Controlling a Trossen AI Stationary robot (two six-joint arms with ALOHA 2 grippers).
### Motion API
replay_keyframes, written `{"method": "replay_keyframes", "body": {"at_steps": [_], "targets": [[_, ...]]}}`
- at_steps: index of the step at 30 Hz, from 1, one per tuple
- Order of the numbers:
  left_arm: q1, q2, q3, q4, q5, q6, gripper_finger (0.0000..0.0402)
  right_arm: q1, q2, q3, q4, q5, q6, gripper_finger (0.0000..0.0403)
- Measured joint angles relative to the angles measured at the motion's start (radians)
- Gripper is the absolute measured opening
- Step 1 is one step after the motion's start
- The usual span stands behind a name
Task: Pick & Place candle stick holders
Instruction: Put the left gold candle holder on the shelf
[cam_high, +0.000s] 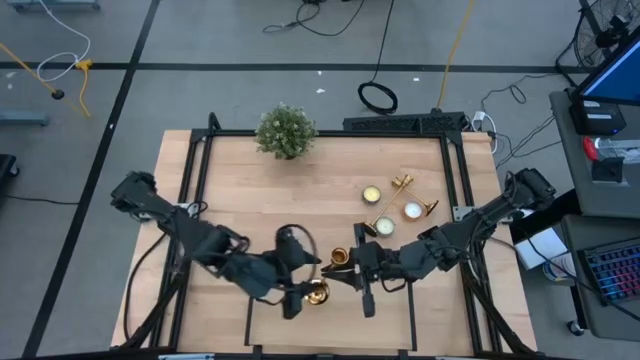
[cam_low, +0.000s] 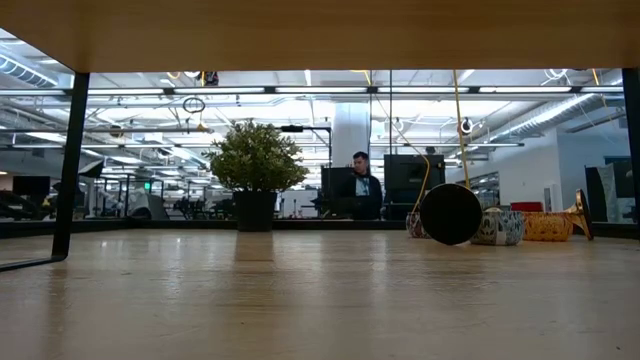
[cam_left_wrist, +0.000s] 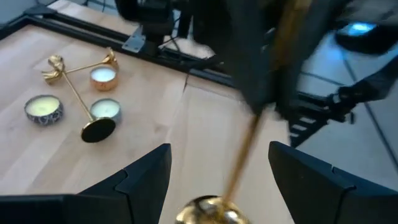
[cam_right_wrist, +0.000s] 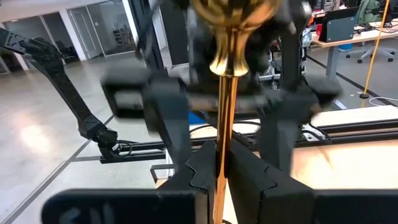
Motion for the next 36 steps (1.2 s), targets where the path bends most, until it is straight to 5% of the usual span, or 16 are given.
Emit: {"method": "replay_keyframes", "body": {"at_steps": [18, 36], "targets": [[0.023, 0.012, 0.001, 0.042, 0.035, -0.003, 0.0267, -0.002, 0.000, 0.000, 0.007, 0.001, -0.004, 0.0026], [0.044, 0.012, 0.000, 0.055, 0.095, 0.017, 0.0049, -0.003, 0.000, 0.000, 0.007, 0.008, -0.008, 0.0025]]}}
